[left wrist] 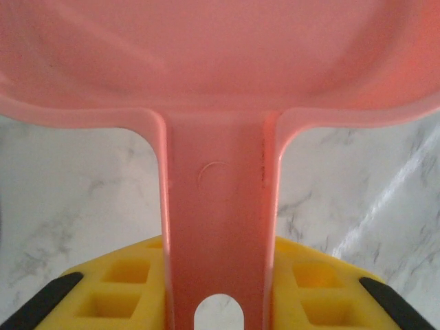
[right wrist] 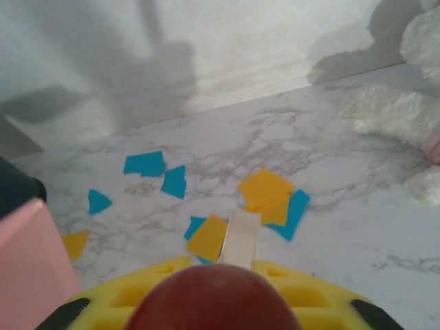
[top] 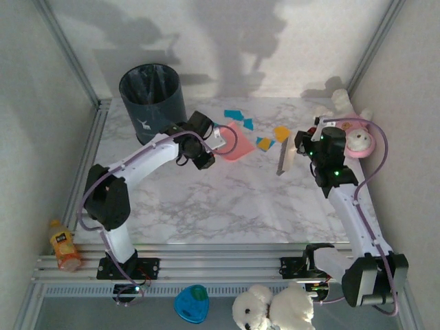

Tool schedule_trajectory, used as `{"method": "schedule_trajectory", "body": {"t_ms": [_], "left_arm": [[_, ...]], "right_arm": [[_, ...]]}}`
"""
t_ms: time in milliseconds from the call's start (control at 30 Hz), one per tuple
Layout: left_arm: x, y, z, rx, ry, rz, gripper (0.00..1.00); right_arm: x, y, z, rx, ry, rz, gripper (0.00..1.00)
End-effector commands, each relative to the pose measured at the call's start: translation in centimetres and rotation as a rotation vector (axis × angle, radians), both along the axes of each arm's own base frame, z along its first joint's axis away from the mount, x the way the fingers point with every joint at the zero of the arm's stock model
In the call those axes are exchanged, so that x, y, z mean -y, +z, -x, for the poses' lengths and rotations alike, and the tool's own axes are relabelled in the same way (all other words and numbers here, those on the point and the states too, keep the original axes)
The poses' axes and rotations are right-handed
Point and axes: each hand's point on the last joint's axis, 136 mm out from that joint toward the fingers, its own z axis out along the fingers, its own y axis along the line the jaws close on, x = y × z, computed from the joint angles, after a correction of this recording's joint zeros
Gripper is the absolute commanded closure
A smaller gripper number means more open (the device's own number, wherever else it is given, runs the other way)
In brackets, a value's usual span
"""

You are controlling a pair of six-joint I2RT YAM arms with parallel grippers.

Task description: Sweep away the paper scraps from the table

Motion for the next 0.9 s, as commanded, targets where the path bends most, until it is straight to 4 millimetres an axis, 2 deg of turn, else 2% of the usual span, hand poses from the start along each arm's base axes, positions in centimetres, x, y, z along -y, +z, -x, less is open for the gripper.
{"method": "schedule_trajectory", "body": {"t_ms": [0, 300, 600, 733, 867], "left_arm": [[-1.1, -2.5, 2.0, -0.096, -0.063, -0.120, 0.88], [-1.1, -5.2, 3.7, -0.185, -0.123, -0.178, 0.88], [-1.1, -5.8, 4.4, -0.212, -0.147, -0.191, 0.88], [-1.0, -5.9, 4.5, -0.216, -0.152, -0.191, 0.88], [-0.9, -6.0, 4.7, -0.222, -0.155, -0.194, 0.88]], "right_arm": [[-0.5, 2.4, -2.5, 0.076, 0.023, -0.056, 1.00], [-0.9, 2.9, -8.9, 0.091, 0.021, -0.132, 1.00], [0.0, 2.4, -14.1, 0.120, -0.073, -0.226, 1.00], [1.0, 1.8, -15.7, 0.131, -0.148, -0.263, 1.00], [2.2, 0.7, -16.2, 0.135, -0.237, -0.286, 1.00]]}}
